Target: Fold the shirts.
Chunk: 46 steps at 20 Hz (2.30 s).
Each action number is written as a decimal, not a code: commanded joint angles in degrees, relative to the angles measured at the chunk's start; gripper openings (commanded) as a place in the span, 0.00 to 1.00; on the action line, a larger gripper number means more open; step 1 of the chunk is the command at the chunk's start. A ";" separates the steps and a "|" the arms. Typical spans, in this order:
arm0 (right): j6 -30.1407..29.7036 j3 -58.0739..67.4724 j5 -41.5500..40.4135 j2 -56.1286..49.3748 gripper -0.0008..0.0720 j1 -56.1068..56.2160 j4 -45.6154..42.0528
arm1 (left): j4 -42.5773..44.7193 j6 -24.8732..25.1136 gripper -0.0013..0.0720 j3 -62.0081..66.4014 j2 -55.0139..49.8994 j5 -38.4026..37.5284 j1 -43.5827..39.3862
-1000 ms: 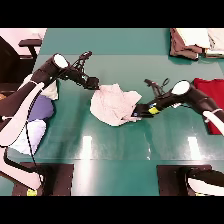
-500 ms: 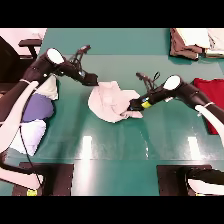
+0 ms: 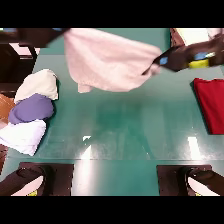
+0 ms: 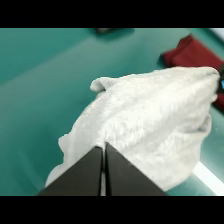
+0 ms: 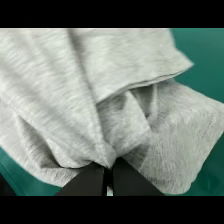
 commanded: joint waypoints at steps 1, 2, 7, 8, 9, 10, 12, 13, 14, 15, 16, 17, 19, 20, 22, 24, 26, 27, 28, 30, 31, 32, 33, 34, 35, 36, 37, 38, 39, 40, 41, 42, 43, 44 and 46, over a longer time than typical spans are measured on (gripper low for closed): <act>3.41 5.95 2.84 1.64 0.03 -1.40 -0.57 | 0.22 -0.61 0.04 1.36 6.75 -1.33 0.00; 3.48 5.90 4.31 0.59 0.03 -0.90 -0.74 | 0.48 -1.36 0.04 1.05 6.43 -3.08 0.00; 5.40 2.78 12.57 -9.77 0.03 7.28 -10.97 | 2.23 -4.52 0.04 -12.31 3.04 -11.23 0.00; 5.35 0.00 12.35 -11.52 0.03 8.44 -10.97 | 2.27 -4.46 0.04 -17.59 2.75 -11.39 0.00; 5.35 -2.64 12.00 -13.09 0.03 9.29 -10.91 | 2.36 -4.42 0.04 -23.32 2.54 -10.84 0.00; 5.31 -5.68 11.23 -14.60 0.03 9.92 -10.93 | 2.38 -4.44 0.04 -28.76 2.51 -9.75 0.00; 5.27 -10.95 8.11 -16.61 0.06 10.23 -10.88 | 2.38 -4.37 0.04 -39.21 2.51 -7.06 0.00; 5.25 -12.79 6.58 -17.22 0.36 9.79 -10.82 | 2.14 -4.39 0.04 -43.80 2.51 -5.46 0.00; 5.25 -14.03 6.29 -17.46 0.68 8.92 -10.40 | 1.40 -4.42 0.05 -47.25 2.51 -4.11 0.00; 5.25 -14.58 6.60 -17.42 0.71 7.85 -10.40 | 0.90 -4.39 0.26 -49.90 2.51 -3.15 0.00; 5.25 -14.82 7.23 -16.96 0.71 6.71 -10.47 | 0.90 -4.37 0.62 -51.15 2.51 -2.75 0.00; 5.25 -14.80 7.93 -16.06 0.71 5.27 -10.60 | 1.01 -4.24 0.76 -51.21 2.54 -2.49 0.00; 5.25 -14.80 8.31 -13.60 0.71 2.40 -10.58 | 3.80 -2.95 0.75 -49.29 2.60 0.11 0.02; 5.27 -14.80 8.33 -12.41 0.71 1.22 -10.60 | 6.51 -3.04 0.75 -47.89 2.60 3.10 0.02; 5.27 -14.80 8.33 -10.51 0.71 -0.70 -10.58 | 12.70 -6.16 0.75 -45.53 2.38 10.62 0.02; 5.27 -14.80 8.37 -9.46 0.71 -1.25 -10.62 | 14.51 -8.98 0.75 -44.06 -0.20 13.14 2.36; 5.27 -14.80 8.46 -9.40 0.71 -1.09 -10.84 | 13.77 -8.96 0.75 -43.78 -5.03 12.04 6.56; 5.27 -14.82 8.44 -9.42 0.71 -0.61 -10.93 | 13.31 -8.94 0.75 -43.78 -7.72 10.58 8.52; 5.27 -14.82 8.22 -9.42 0.71 -0.07 -10.93 | 11.91 -8.72 0.75 -43.78 -10.67 8.22 10.56; 5.27 -14.80 8.02 -9.42 0.71 0.50 -10.93 | 7.34 -4.76 0.75 -43.78 -15.76 4.74 12.61; 5.27 -14.82 7.98 -9.42 0.71 0.55 -10.91 | 5.81 -3.26 0.75 -43.78 -17.99 4.31 12.63; 5.27 -14.82 8.04 -9.40 0.71 0.52 -10.97 | 4.52 -2.60 0.75 -43.78 -19.63 4.44 12.22; 5.27 -14.82 8.07 -9.42 0.71 0.00 -11.02 | 2.86 -2.43 0.75 -43.78 -21.03 5.05 11.93; 5.27 -14.82 8.31 -9.42 0.71 -0.68 -10.99 | 1.40 -2.43 0.75 -43.78 -21.88 5.64 11.72; 5.27 -15.06 8.50 -9.40 0.71 -1.44 -10.97 | 0.83 -2.40 0.75 -43.78 -22.43 6.27 11.30; 5.27 -15.98 8.57 -9.35 0.71 -2.43 -10.99 | 0.76 -2.38 0.57 -43.78 -22.80 6.47 10.49; 5.29 -17.64 8.76 -9.35 0.71 -3.56 -10.97 | 0.87 -1.55 0.44 -43.87 -22.95 6.56 9.55; 5.31 -19.87 8.70 -9.35 0.71 -4.48 -10.91 | 0.87 -0.44 0.33 -44.02 -22.95 6.69 8.55; 5.31 -22.51 8.55 -9.40 0.71 -5.42 -10.91 | 0.90 0.22 0.17 -44.00 -22.95 6.78 8.04; 5.33 -25.09 7.87 -9.40 0.71 -6.25 -10.78 | 0.87 0.26 0.05 -43.87 -22.93 6.86 8.07; 5.33 -27.80 6.99 -9.42 0.71 -6.93 -10.27 | 1.33 0.07 0.04 -43.23 -22.93 6.43 8.37; 5.31 -30.21 6.05 -9.40 0.71 -7.08 -9.20 | 2.54 0.07 0.04 -42.01 -22.77 4.94 8.70; 5.31 -32.72 5.09 -9.42 0.71 -7.06 -7.02 | 3.34 0.07 0.04 -40.83 -22.18 3.69 9.14; 5.27 -34.99 4.09 -9.40 0.71 -6.49 -4.66 | 4.20 0.07 0.04 -39.54 -21.22 3.37 9.11; 5.27 -39.34 -0.74 -9.42 0.70 -4.20 -1.22 | 4.79 0.07 0.04 -37.53 -18.93 3.45 9.11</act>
